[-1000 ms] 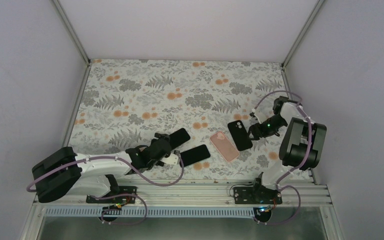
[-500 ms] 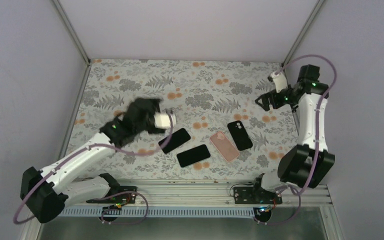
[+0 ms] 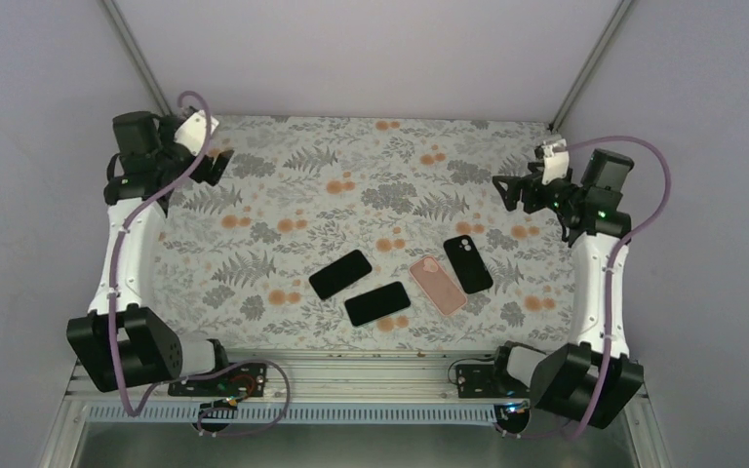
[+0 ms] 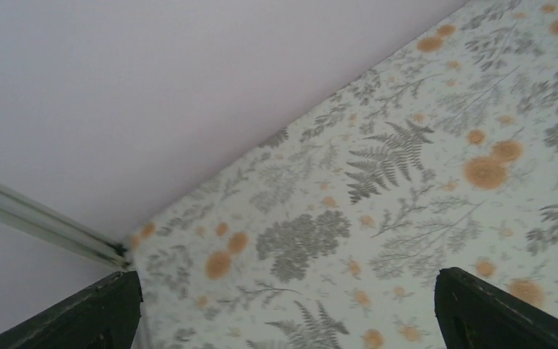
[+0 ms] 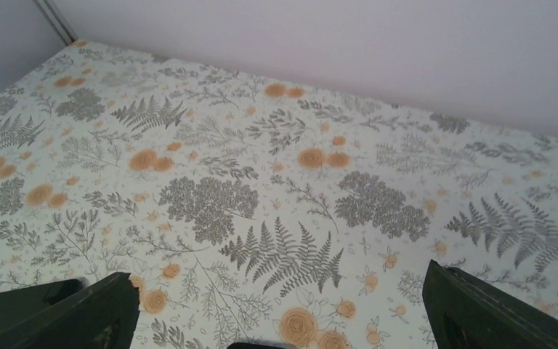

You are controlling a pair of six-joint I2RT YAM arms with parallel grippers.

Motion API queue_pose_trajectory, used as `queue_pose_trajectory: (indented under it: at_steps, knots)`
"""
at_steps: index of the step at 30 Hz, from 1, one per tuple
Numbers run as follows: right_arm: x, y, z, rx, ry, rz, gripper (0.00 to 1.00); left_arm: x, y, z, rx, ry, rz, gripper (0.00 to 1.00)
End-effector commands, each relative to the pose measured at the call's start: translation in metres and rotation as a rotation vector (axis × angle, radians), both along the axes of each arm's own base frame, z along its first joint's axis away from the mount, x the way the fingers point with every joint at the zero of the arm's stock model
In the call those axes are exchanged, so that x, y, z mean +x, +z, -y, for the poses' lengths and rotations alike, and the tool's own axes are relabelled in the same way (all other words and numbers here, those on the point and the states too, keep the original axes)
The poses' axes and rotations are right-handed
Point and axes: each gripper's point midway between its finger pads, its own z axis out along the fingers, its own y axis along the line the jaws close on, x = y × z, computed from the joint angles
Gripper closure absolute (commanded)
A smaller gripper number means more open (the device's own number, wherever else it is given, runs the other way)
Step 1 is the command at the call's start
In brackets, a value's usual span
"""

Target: Take the phone out of the phone case

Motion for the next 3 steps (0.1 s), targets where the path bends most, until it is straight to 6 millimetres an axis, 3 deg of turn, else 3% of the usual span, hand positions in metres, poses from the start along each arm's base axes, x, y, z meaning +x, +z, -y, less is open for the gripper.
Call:
queue_pose_trajectory:
  at_steps: [1,3]
  knots:
    - [0.0076,-0.0001,0.0,-0.022,0.011,0.057,0.0,-0.0125,0.0201,0.0102,-0.196,-0.056,0.039,0.0]
    - [0.0075,0.0025,0.0032,-0.037,-0.013,0.082,0.0,-0.0142,0.0266,0.0094,-0.21,-0.046,0.056,0.0]
